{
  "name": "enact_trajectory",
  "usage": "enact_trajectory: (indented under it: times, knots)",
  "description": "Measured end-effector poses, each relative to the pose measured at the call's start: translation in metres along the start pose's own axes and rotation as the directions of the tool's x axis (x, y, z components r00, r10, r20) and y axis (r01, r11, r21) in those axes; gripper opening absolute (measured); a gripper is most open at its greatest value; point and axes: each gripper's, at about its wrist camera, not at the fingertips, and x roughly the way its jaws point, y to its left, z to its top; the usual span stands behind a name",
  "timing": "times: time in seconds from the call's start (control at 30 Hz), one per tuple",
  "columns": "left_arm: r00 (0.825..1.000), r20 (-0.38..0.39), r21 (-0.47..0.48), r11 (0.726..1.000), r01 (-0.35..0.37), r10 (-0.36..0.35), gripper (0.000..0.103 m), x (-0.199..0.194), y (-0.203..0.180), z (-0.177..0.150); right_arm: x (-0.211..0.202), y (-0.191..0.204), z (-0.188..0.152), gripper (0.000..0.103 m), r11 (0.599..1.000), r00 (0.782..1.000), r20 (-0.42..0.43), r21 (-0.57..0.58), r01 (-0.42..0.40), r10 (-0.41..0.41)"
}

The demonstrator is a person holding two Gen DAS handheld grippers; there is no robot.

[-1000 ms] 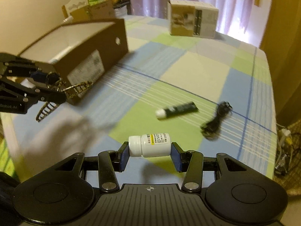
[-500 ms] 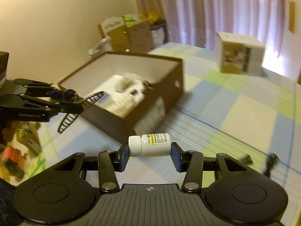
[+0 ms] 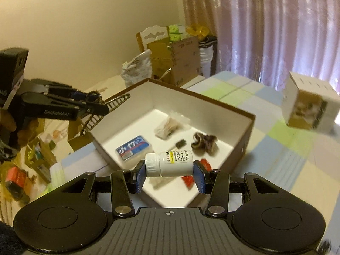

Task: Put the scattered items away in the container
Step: 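Carry the pill bottle and lanyard toward the brown box, then lower both items into the box and open both tools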

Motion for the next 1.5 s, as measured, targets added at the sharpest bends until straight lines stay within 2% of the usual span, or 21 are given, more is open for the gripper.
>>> enact_trajectory:
  times: [0.2,0.43,0.57,0.67,0.77,1.0,1.27,1.43,1.5]
  knots:
    - [0.999,-0.032,0.008,1.0,-0.021,0.021,0.033,0.033,0.029,0.011,0.035,-0.005,0.019,0.044,0.998,0.997,-0.07,-0.061,0.008,-0.012]
    - [0.99,-0.13,0.002,0.999,-0.048,0.048,0.033,0.087,0.055,0.014,0.071,-0.009,0.026,0.044,0.994,0.986,-0.163,-0.11,0.018,-0.035]
    - [0.977,-0.2,0.038,0.997,-0.066,0.072,0.033,0.118,0.057,0.011,0.091,-0.01,0.028,0.044,0.987,0.97,-0.235,-0.162,0.021,-0.059]
    - [0.961,-0.259,0.077,0.994,-0.082,0.1,0.033,0.139,0.056,0.007,0.102,-0.008,0.028,0.044,0.977,0.955,-0.285,-0.212,0.019,-0.08]
    - [0.95,-0.292,0.112,0.99,-0.086,0.116,0.033,0.154,0.055,0.002,0.11,-0.007,0.026,0.044,0.968,0.943,-0.318,-0.251,0.011,-0.093]
    - [0.932,-0.345,0.13,0.989,-0.071,0.112,0.033,0.174,0.052,-0.001,0.122,-0.006,0.022,0.044,0.965,0.93,-0.355,-0.261,-0.005,-0.092]
    - [0.93,-0.349,0.133,0.988,-0.072,0.115,0.035,0.174,0.053,-0.001,0.128,-0.004,0.019,0.044,0.963,0.921,-0.38,-0.268,-0.019,-0.087]
    - [0.936,-0.335,0.138,0.988,-0.069,0.112,0.042,0.171,0.051,0.002,0.13,-0.002,0.017,0.044,0.959,0.912,-0.401,-0.28,-0.032,-0.087]
    - [0.939,-0.327,0.133,0.989,-0.064,0.104,0.049,0.169,0.049,0.003,0.131,-0.002,0.016,0.044,0.959,0.909,-0.407,-0.283,-0.034,-0.087]
